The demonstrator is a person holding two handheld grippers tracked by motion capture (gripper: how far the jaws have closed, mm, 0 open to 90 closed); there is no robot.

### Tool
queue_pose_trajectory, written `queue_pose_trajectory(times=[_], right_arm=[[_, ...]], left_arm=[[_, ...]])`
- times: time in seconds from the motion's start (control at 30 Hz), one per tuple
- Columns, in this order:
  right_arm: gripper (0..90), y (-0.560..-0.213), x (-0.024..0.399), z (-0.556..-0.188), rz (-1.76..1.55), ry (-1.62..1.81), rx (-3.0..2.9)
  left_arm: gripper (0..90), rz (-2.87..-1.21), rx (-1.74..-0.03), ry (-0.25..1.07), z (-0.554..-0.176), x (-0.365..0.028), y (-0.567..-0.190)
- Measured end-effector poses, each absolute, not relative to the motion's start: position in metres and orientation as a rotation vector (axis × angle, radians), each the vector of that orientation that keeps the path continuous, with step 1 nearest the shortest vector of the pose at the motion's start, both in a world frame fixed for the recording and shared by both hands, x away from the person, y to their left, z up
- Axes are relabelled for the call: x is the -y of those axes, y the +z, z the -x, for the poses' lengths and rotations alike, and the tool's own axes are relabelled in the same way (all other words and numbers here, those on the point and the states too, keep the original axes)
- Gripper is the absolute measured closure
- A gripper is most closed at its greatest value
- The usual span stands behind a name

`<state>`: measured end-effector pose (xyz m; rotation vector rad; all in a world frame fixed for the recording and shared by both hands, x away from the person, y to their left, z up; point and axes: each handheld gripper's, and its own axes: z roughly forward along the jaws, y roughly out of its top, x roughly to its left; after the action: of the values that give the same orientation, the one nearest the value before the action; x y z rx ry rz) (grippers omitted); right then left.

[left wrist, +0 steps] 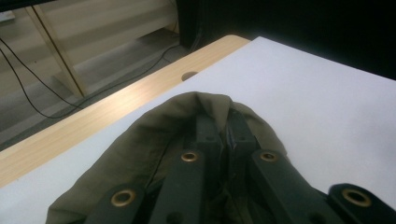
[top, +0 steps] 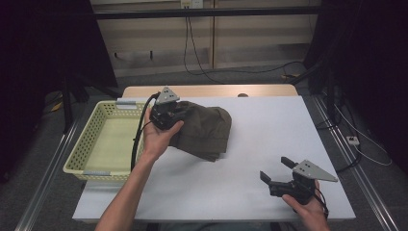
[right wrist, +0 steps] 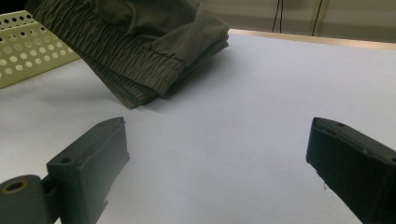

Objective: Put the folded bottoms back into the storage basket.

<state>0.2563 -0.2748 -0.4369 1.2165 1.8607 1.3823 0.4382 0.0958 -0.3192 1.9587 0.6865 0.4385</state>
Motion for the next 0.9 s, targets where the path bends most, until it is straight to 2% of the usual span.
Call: queue_pose_trajectory(times=[0.63, 0.9], right_arm=[[5.1, -0.437, 0.275, -0.257, -1.228, 1.379, -1.852], [5.1, -0.437, 0.275, -0.257, -1.233, 1.374, -1.848]], left_arm=[[87.0, -1.868, -0.674, 0.466, -0.426, -0.116, -0.289], [87.0, -1.885, -0.656, 0.484, -0.419, -0.128, -0.287]])
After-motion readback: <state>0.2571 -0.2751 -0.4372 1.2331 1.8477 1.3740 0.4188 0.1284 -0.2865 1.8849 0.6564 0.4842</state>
